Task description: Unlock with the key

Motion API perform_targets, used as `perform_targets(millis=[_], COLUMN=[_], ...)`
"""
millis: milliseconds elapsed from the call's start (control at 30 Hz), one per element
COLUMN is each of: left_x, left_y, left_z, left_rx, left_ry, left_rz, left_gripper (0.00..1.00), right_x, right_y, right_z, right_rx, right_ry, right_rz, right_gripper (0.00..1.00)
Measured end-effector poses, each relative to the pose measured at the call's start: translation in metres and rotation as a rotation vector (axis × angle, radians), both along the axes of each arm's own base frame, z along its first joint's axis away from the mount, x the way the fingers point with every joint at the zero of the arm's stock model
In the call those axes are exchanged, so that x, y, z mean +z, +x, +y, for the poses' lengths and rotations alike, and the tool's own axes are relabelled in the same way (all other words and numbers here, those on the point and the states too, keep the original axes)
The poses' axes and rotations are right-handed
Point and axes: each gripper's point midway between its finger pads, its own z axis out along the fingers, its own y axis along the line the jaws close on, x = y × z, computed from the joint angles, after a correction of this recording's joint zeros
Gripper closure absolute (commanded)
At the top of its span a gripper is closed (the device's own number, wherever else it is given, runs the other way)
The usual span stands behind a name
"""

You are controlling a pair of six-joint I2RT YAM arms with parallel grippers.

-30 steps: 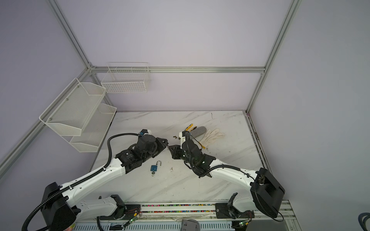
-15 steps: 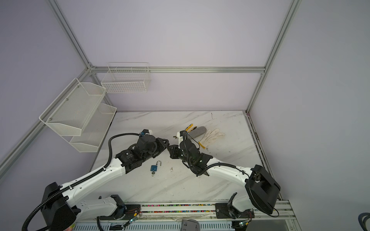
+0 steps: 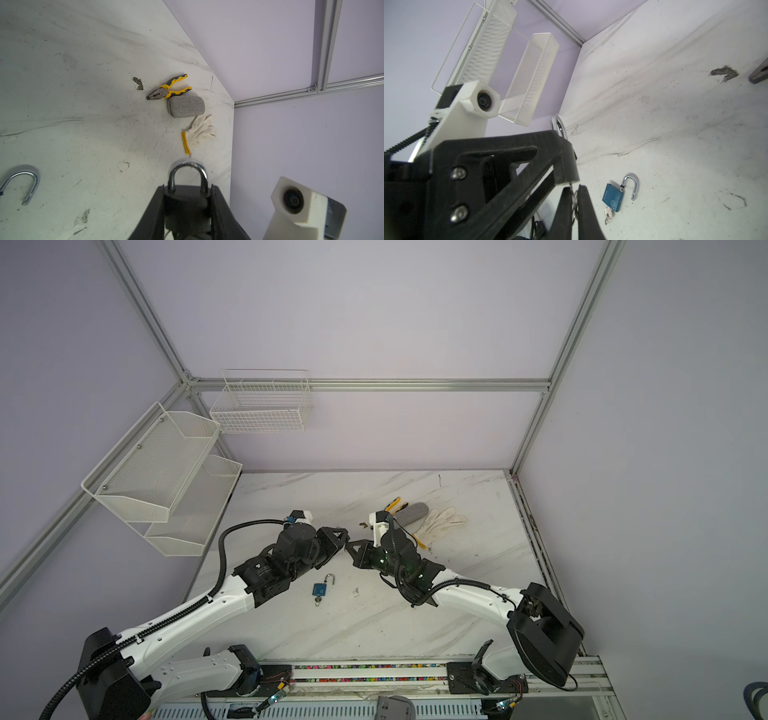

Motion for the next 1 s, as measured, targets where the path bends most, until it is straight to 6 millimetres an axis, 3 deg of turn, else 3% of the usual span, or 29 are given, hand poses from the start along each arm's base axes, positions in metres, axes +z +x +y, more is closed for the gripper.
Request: perform_targets(millis=[533, 933, 1000], left_x=[0.011, 0.007, 0.007], left_y=[0.008, 0.007, 0.005], left_z=[-0.001, 0.001, 0.001], left_rx=[0.03, 0.023, 0.014], left_ry=[-0.116, -0.087, -0.074], left_rz=[-0.089, -0.084, -0.083], left_gripper=[1.0, 1.0, 1.0], right_x=[0.014, 0.007, 0.006], right_y=[0.006, 0.006, 0.004], right_z=[0.001, -0.001, -0.002], right_rx=[0.001, -0.01, -0.012], right_ry=[0.261, 0.191, 0.161], right_rz=[0.156, 0.096, 0.077], right_gripper=[1.0, 1.0, 0.93])
